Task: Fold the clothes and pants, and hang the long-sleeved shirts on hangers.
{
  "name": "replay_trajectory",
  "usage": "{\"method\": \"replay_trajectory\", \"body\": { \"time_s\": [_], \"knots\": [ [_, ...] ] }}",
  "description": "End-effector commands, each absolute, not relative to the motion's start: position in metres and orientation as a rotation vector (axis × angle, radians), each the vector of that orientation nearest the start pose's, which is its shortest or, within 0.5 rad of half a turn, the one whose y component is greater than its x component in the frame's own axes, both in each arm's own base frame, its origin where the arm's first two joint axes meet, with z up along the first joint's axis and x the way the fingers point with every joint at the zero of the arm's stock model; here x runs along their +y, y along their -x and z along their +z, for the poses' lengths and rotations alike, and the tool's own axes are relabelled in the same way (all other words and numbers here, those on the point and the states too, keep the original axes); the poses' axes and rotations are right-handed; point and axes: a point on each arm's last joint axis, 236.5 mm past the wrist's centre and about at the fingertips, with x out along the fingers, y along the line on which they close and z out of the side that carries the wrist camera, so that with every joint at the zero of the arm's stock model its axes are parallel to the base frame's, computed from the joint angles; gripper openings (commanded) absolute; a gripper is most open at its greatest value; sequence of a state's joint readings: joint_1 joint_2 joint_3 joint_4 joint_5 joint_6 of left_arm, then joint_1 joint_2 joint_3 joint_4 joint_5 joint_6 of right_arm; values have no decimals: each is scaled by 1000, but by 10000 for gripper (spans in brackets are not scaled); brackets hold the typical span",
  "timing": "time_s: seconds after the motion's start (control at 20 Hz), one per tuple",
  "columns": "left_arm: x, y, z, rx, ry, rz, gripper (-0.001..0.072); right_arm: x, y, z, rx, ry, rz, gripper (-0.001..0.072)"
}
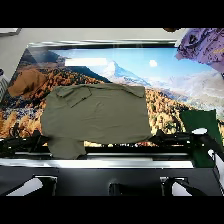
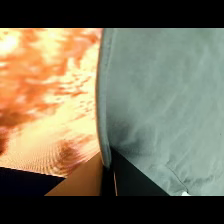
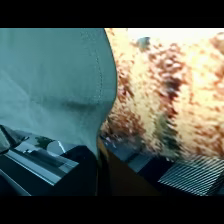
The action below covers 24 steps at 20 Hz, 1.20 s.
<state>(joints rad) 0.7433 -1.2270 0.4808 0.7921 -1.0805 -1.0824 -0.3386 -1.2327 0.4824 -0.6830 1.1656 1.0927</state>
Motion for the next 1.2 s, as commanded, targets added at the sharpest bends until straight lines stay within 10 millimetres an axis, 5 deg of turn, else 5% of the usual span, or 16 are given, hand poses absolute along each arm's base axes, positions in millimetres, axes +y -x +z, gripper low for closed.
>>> {"method": "replay_trajectory", "body": {
  "time_s": [0.0,0.15,0.3,0.45,0.6,0.75,0.85,1.0,1.15],
  "knots": [
    [21,-267,-95,1220,1097,-35,17,98,-244,-84,1460,-934,387,24],
    [16,-299,-69,1167,1069,-98,14,109,-272,-66,1393,-865,440,23],
    [13,-362,-8,1065,922,-165,12,121,-354,-18,1215,-594,401,23],
    [20,-434,103,853,712,-179,12,106,-442,93,908,-340,273,24],
    [37,-463,238,632,442,-89,12,90,-473,229,639,-259,235,24],
    [48,-437,367,421,259,14,12,81,-448,356,426,-176,242,24],
    [49,-395,420,351,206,64,12,78,-409,420,311,-148,254,24],
    [54,-328,437,342,204,157,12,72,-336,482,165,-133,265,24],
    [59,-272,414,424,222,242,12,62,-281,501,122,-147,240,24]
  ]
}}
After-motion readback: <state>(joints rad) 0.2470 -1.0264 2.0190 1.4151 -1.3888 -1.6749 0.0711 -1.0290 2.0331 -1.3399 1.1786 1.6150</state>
